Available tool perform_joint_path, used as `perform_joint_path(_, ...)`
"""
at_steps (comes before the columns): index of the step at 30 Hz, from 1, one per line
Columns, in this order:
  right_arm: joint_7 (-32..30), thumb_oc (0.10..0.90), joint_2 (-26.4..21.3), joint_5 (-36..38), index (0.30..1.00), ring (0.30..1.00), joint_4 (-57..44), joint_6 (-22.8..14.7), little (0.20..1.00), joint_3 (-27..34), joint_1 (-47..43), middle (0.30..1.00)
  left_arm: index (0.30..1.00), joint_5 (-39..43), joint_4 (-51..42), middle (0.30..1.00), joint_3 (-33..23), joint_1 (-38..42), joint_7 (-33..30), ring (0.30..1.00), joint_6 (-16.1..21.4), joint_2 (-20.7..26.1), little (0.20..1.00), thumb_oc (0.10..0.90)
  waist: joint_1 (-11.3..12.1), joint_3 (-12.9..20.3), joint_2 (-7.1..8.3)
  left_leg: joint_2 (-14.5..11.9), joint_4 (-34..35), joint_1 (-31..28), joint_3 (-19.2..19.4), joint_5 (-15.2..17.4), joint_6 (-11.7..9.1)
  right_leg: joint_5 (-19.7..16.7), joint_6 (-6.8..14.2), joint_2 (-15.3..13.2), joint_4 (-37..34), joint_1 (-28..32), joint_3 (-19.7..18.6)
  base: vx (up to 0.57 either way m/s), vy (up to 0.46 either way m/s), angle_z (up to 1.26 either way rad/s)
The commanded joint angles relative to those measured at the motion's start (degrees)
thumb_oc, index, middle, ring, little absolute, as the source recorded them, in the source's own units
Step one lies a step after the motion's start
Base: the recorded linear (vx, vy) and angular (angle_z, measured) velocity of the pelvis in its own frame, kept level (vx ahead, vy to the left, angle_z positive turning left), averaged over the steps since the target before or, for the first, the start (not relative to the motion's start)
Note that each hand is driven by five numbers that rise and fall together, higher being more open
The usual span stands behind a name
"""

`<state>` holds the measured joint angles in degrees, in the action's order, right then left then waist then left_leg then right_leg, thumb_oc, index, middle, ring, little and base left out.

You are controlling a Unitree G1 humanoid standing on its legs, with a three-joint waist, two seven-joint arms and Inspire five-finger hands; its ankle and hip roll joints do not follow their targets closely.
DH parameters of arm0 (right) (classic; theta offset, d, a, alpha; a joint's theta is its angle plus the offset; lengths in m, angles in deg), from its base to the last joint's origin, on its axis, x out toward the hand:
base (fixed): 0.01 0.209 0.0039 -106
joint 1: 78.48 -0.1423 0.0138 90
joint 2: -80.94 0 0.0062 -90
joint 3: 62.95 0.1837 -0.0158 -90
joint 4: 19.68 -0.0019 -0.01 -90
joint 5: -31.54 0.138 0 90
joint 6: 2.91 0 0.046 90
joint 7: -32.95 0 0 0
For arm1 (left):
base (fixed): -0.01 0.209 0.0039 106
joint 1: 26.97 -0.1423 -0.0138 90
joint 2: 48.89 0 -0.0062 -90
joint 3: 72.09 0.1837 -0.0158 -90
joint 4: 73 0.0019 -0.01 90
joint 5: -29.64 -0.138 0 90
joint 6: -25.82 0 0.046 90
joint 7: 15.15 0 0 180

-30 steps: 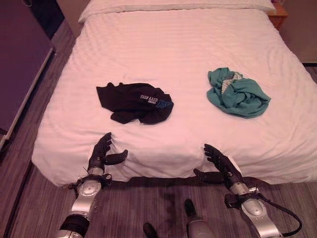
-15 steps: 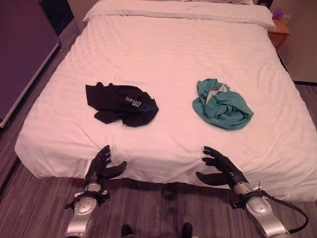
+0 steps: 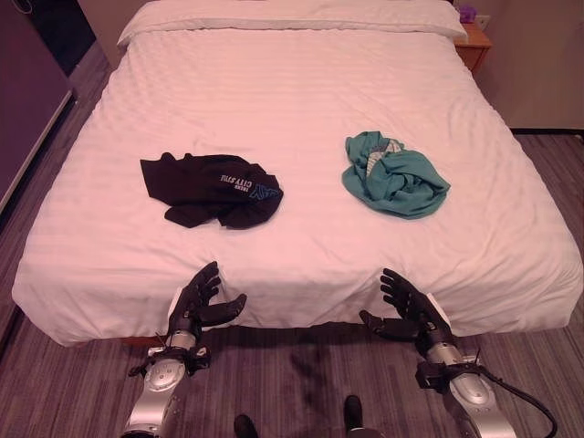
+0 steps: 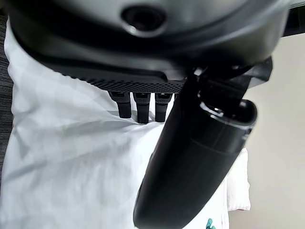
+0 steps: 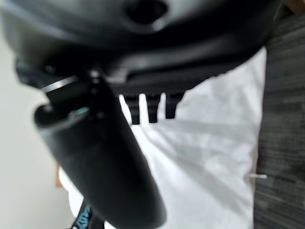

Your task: Pick up bed clothes into laundry basket.

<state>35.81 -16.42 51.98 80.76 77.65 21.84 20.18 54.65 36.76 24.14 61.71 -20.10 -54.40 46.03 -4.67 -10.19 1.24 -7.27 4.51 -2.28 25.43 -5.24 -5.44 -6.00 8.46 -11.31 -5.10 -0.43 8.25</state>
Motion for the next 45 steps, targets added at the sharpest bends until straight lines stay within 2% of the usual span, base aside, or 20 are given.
perform_joint_path(1, -4.1, 0.800, 1.2, 8.3, 0.900, 0.900, -4.5, -5.3, 0.900, 11.3, 8.4, 0.900, 0.900, 6.8, -1.8, 0.900, -2.8, 2.1, -2.2, 0.900, 3.8, -5.2, 0.900, 0.800, 1.2, 1.4, -1.41, -10.5, -15.6, 2.4, 0.9, -13.1, -6.0, 6.7, -4.5, 5.6, 3.6, 11.3, 4.9, 0.03, 0.053, 0.21)
perform_joint_path(4, -3.0, 0.800, 1.8, 9.3, 0.900, 0.900, -3.2, -5.0, 0.900, 10.8, 7.3, 0.900, 0.900, 3.1, -1.6, 0.900, -1.2, 3.3, -2.0, 0.900, 3.7, -4.6, 0.900, 0.800, 0.4, 2.2, -0.83, -7.4, -12.3, 0.1, 1.2, -7.5, -3.8, 6.2, -3.3, 3.8, 4.2, 11.2, 5.3, 0.01, 0.087, 0.04)
perform_joint_path(9, -2.4, 0.800, 0.8, 8.4, 0.900, 0.900, -4.9, -4.5, 0.900, 11.0, 6.1, 0.900, 0.900, 1.7, -1.2, 0.900, -1.0, 3.7, -1.2, 0.900, 3.0, -4.3, 0.900, 0.800, 0.4, 2.9, -0.53, -6.8, -11.3, -0.6, 1.7, -6.8, -3.5, 6.0, -2.7, 3.1, 5.1, 10.6, 5.3, 0.00, 0.046, -0.13)
perform_joint_path(14, -6.1, 0.800, -1.8, 4.6, 0.900, 0.900, -7.7, -6.4, 0.900, 17.7, 3.0, 0.900, 0.900, 0.7, -4.4, 0.900, -4.6, 5.4, -1.4, 0.900, 4.0, -1.0, 0.900, 0.800, 1.0, 3.9, -0.63, -6.3, -10.6, -1.7, 1.7, -5.9, -3.1, 6.3, -2.2, 2.4, 6.2, 10.4, 5.7, -0.02, 0.045, -0.02)
perform_joint_path(20, -5.9, 0.800, -5.8, 1.2, 0.900, 0.900, -8.1, -6.0, 0.900, 20.5, 1.6, 0.900, 0.900, 0.2, -5.8, 0.900, -6.4, 7.5, -0.7, 0.900, 4.5, 1.1, 0.900, 0.800, 1.6, 4.4, -0.13, -5.4, -10.2, -2.0, 0.8, -5.0, -2.6, 6.7, -1.9, 2.1, 6.8, 10.7, 6.4, -0.01, 0.010, 0.07)
perform_joint_path(24, -4.4, 0.800, -13.8, -2.5, 0.900, 0.900, -7.4, -4.1, 0.900, 23.0, 0.3, 0.900, 0.900, 0.5, -7.1, 0.900, -7.2, 7.0, 1.0, 0.900, 4.5, 2.2, 0.900, 0.800, 2.3, 4.7, 0.75, -5.5, -10.9, -1.5, -0.1, -4.7, -2.6, 7.0, -1.9, 2.0, 6.9, 11.1, 7.0, 0.00, -0.006, 0.14)
perform_joint_path(25, -4.0, 0.800, -20.8, -4.7, 0.900, 0.900, -5.2, -3.2, 0.900, 25.2, -0.7, 0.900, 0.900, 1.2, -7.2, 0.900, -7.2, 5.9, 2.3, 0.900, 4.1, 2.8, 0.900, 0.800, 2.8, 4.7, 1.33, -5.4, -10.7, -1.4, -0.3, -4.7, -2.5, 6.8, -1.9, 1.9, 6.7, 11.3, 7.2, 0.00, 0.000, 0.00)
perform_joint_path(26, -4.0, 0.800, -21.0, -4.6, 0.900, 0.900, -5.0, -3.3, 0.900, 25.2, -0.8, 0.900, 0.900, 1.2, -7.2, 0.900, -7.3, 5.8, 2.3, 0.900, 4.1, 2.7, 0.900, 0.800, 2.7, 4.7, 1.22, -5.4, -10.6, -1.4, -0.3, -4.7, -2.5, 6.8, -1.8, 1.9, 6.7, 11.3, 7.2, 0.00, 0.000, 0.00)
perform_joint_path(27, -4.3, 0.800, -27.3, -5.6, 0.900, 0.900, -1.7, -2.8, 0.900, 26.3, -3.3, 0.900, 0.900, 1.6, -7.3, 0.900, -7.0, 4.9, 3.1, 0.900, 3.9, 3.2, 0.900, 0.800, 3.3, 4.8, 1.56, -5.3, -10.4, -1.0, -0.6, -4.8, -2.6, 6.7, -1.8, 2.1, 6.5, 11.3, 7.4, 0.01, -0.006, 0.06)
perform_joint_path(28, -4.2, 0.800, -27.5, -5.6, 0.900, 0.900, -1.5, -2.9, 0.900, 26.2, -3.5, 0.900, 0.900, 1.6, -7.3, 0.900, -7.1, 4.9, 3.1, 0.900, 3.9, 3.1, 0.900, 0.800, 3.3, 4.8, 1.47, -5.3, -10.3, -1.0, -0.6, -4.8, -2.6, 6.7, -1.8, 2.1, 6.5, 11.3, 7.4, 0.01, -0.010, 0.08)
perform_joint_path(29, -4.3, 0.800, -30.9, -5.9, 0.900, 0.900, 0.6, -3.0, 0.900, 25.8, -5.2, 0.900, 0.900, 2.1, -7.6, 0.900, -6.9, 4.5, 3.5, 0.900, 3.9, 3.3, 0.900, 0.800, 3.6, 4.7, 1.61, -5.3, -10.3, -0.8, -0.8, -4.9, -2.6, 6.6, -1.7, 2.1, 6.4, 11.2, 7.5, 0.00, -0.005, 0.08)
perform_joint_path(31, -4.5, 0.800, -36.3, -5.8, 0.900, 0.900, 5.8, -2.6, 0.900, 23.5, -9.8, 0.900, 0.900, 3.4, -7.9, 0.900, -5.8, 4.0, 4.1, 0.900, 4.1, 3.8, 0.900, 0.800, 4.5, 4.6, 1.81, -5.1, -9.8, -0.4, -1.1, -5.1, -2.6, 6.5, -1.7, 2.1, 6.2, 11.0, 7.7, 0.00, -0.003, 0.07)
perform_joint_path(32, -4.1, 0.800, -43.5, -8.1, 0.900, 0.900, 14.2, -1.8, 0.900, 17.7, -17.2, 0.900, 0.900, 4.3, -8.3, 0.900, -4.3, 3.6, 4.6, 0.900, 4.3, 4.1, 0.900, 0.800, 5.8, 4.4, 2.10, -5.0, -8.8, -0.2, -1.4, -5.9, -2.9, 6.1, -1.6, 2.3, 5.7, 10.8, 7.9, 0.00, -0.002, 0.09)
perform_joint_path(34, -5.2, 0.800, -45.6, -9.9, 0.900, 0.900, 18.4, -1.6, 0.900, 12.5, -23.2, 0.900, 0.900, 4.7, -8.7, 0.900, -3.8, 3.2, 4.8, 0.900, 4.3, 3.9, 0.900, 0.800, 5.9, 4.1, 2.04, -5.0, -8.3, -0.1, -1.6, -6.3, -3.1, 5.9, -1.7, 2.4, 5.5, 10.8, 8.0, -0.01, -0.010, 0.13)
perform_joint_path(35, -4.9, 0.800, -49.7, -14.3, 0.900, 0.900, 24.3, -0.9, 0.900, 4.2, -32.5, 0.900, 0.900, 5.0, -9.7, 0.900, -2.5, 2.0, 5.3, 0.900, 4.5, 4.3, 0.900, 0.800, 7.3, 3.6, 2.16, -5.2, -7.4, 0.2, -1.6, -7.1, -3.3, 5.4, -1.6, 2.8, 4.9, 10.4, 8.4, -0.02, -0.012, 0.11)
perform_joint_path(37, -4.8, 0.800, -51.8, -16.4, 0.900, 0.900, 27.9, -0.5, 0.900, -3.3, -40.8, 0.900, 0.900, 5.3, -10.4, 0.900, -2.9, 0.9, 5.8, 0.900, 4.5, 4.3, 0.900, 0.800, 7.4, 3.3, 1.97, -5.4, -7.1, 0.5, -1.6, -7.7, -3.6, 5.2, -1.7, 3.0, 4.5, 10.1, 8.5, -0.02, -0.019, -0.01)
perform_joint_path(38, -4.9, 0.800, -53.4, -19.0, 0.900, 0.900, 34.5, 0.3, 0.900, -14.3, -54.1, 0.900, 0.900, 6.4, -11.4, 0.900, -2.3, -0.4, 6.3, 0.900, 4.6, 5.3, 0.900, 0.800, 9.0, 2.4, 2.22, -5.8, -7.1, 1.8, -2.0, -8.3, -4.0, 4.7, -1.8, 3.4, 3.9, 9.4, 8.7, -0.03, -0.038, 0.00)
perform_joint_path(39, -4.9, 0.800, -53.2, -18.9, 0.900, 0.900, 35.2, 0.2, 0.900, -16.7, -56.5, 0.900, 0.900, 6.4, -11.4, 0.900, -2.8, -0.6, 6.3, 0.900, 4.6, 4.9, 0.900, 0.800, 8.5, 2.4, 1.90, -5.8, -7.1, 1.9, -2.0, -8.3, -4.0, 4.7, -1.8, 3.4, 3.9, 9.3, 8.7, -0.07, -0.052, -0.01)
perform_joint_path(40, -5.5, 0.800, -52.2, -20.0, 0.900, 0.900, 39.5, 0.8, 0.900, -24.5, -67.0, 0.900, 0.900, 6.8, -12.0, 0.900, -2.9, -1.5, 6.6, 0.900, 4.6, 5.4, 0.900, 0.800, 8.8, 1.7, 1.53, -6.2, -7.3, 3.1, -2.3, -8.7, -4.4, 4.4, -1.9, 3.6, 3.5, 8.5, 8.9, -0.03, -0.024, -0.01)
perform_joint_path(45, -6.5, 0.800, -48.3, -22.5, 0.900, 0.900, 46.6, 1.1, 0.900, -36.0, -81.7, 0.900, 0.900, 7.8, -14.1, 0.900, -3.3, -4.1, 7.3, 0.900, 4.2, 5.6, 0.900, 0.800, 10.0, 0.3, 0.37, -6.8, -7.1, 5.1, -3.0, -9.7, -4.9, 3.5, -1.9, 4.2, 2.2, 7.0, 9.3, -0.06, -0.034, 0.05)
